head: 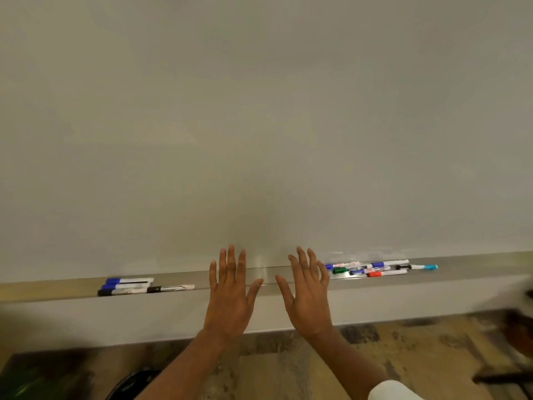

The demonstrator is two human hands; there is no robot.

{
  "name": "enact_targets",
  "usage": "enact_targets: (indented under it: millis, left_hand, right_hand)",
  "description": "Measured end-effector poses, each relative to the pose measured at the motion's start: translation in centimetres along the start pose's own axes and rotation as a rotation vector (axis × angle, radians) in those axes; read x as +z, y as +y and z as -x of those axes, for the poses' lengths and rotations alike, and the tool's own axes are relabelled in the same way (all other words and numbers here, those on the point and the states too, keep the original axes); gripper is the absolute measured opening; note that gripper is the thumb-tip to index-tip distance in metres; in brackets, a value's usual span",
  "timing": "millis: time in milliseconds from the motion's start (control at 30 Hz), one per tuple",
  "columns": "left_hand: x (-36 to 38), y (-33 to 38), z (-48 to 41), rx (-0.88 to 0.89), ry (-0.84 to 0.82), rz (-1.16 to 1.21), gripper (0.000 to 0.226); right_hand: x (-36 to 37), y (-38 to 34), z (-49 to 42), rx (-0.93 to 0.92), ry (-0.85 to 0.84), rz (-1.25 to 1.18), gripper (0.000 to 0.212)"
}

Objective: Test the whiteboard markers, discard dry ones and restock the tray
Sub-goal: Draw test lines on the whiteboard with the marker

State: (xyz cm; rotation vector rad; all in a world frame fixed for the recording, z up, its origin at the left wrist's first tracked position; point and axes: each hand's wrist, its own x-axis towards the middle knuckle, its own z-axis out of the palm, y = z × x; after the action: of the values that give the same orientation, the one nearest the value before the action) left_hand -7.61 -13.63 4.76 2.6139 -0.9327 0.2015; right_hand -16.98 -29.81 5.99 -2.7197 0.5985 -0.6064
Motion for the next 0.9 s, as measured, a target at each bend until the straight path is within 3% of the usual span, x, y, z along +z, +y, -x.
enact_targets:
  millis: [200,533,900]
  left_hand:
    - [2.6,3.8,-1.9,0.029,-0.023,-0.011,0.077]
    - [8.6,10.4,-3.7,-0.067,-0.052,-0.033,0.073]
    - [12.9,13.6,-5.1,-0.111,-0.051,-0.029,0.070]
  right_hand:
    - [-0.8,6.0,-1.2,0.057,0.013,0.034,0.060]
    - [0.4,18.1,-3.4,0.027,-0.121,0.154,0.039]
    - [4.6,22.7,-6.2,-0.044,-0.260,0.139,0.056]
